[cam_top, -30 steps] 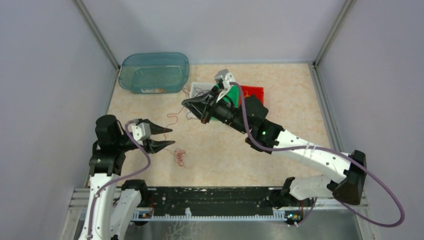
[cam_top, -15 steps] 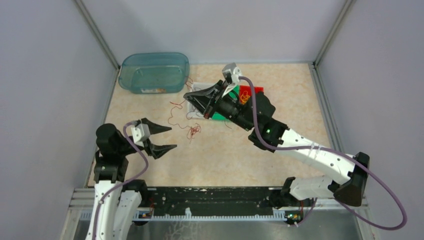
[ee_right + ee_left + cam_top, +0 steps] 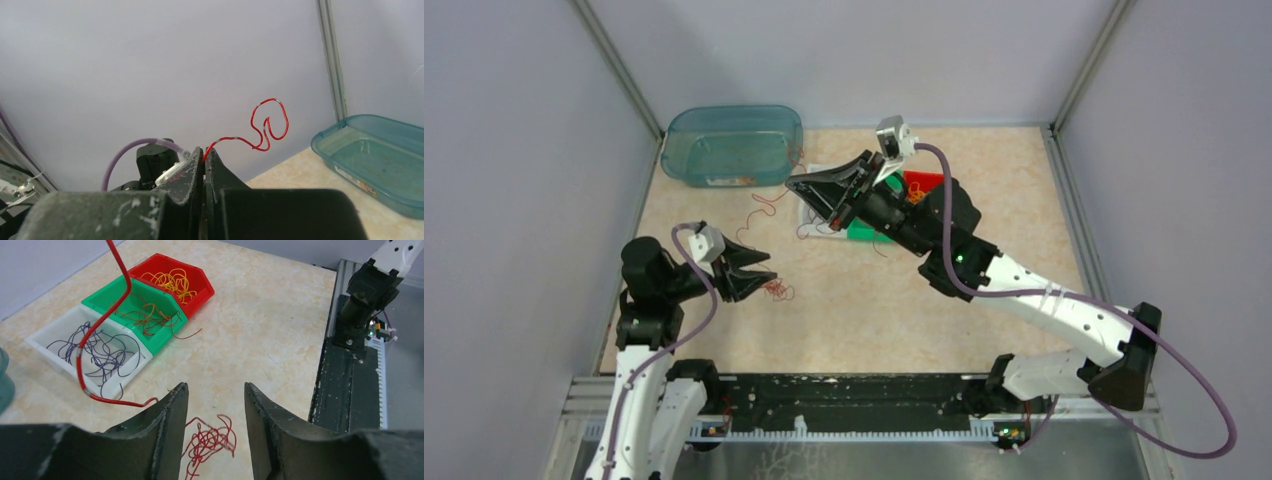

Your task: Untangle the cables

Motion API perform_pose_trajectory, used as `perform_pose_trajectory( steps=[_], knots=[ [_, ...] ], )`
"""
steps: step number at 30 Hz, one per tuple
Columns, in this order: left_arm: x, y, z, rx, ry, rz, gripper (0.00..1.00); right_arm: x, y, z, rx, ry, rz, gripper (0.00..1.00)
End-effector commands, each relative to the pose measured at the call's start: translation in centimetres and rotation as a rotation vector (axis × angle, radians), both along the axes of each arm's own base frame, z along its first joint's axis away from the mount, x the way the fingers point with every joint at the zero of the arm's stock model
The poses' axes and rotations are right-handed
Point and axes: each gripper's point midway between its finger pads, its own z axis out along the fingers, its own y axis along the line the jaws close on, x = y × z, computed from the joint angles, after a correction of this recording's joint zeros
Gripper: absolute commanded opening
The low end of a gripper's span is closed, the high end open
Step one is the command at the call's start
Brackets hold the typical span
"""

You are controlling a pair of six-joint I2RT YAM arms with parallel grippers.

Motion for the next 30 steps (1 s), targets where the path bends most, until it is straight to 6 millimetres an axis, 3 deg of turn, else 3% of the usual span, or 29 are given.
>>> perform_pose_trajectory(
  steps=[1, 4, 9, 13, 19, 25, 30],
  knots=[
    [-1.3, -0.4, -0.4, -0.011, 0.015, -0.046, 0.46, -1.2, -2.2, 5.2, 0.130, -0.078, 0.003, 0.00],
    [-2.8, -0.8, -0.5, -0.016, 0.037, -0.126, 0.40, -1.2, -2.5, 5.6, 0.136, -0.096, -0.012, 0.00],
    [-5.2, -1.3, -0.5, -0.015, 0.035, -0.251, 0.63, -0.8, -2.7, 6.3, 0.133, -0.121, -0.040, 0.00],
    [-5.7, -1.2, -0.2, -0.005, -0.016, -0.254, 0.70, -0.7, -2.6, 6.4, 0.129, -0.125, -0.044, 0.00],
    [-2.8, -0.5, -0.5, 0.017, -0.048, -0.096, 0.72, -1.0, -2.5, 6.9, 0.153, -0.124, -0.022, 0.00],
    [1.0, 0.1, 3.0, -0.106, -0.051, 0.081, 0.73, -1.2, -2.2, 6.5, 0.162, -0.110, 0.001, 0.00],
    [0.0, -0.9, 2.4, -0.119, 0.079, -0.046, 0.68, -1.4, -2.0, 6.4, 0.178, -0.096, 0.023, 0.00]
  ],
)
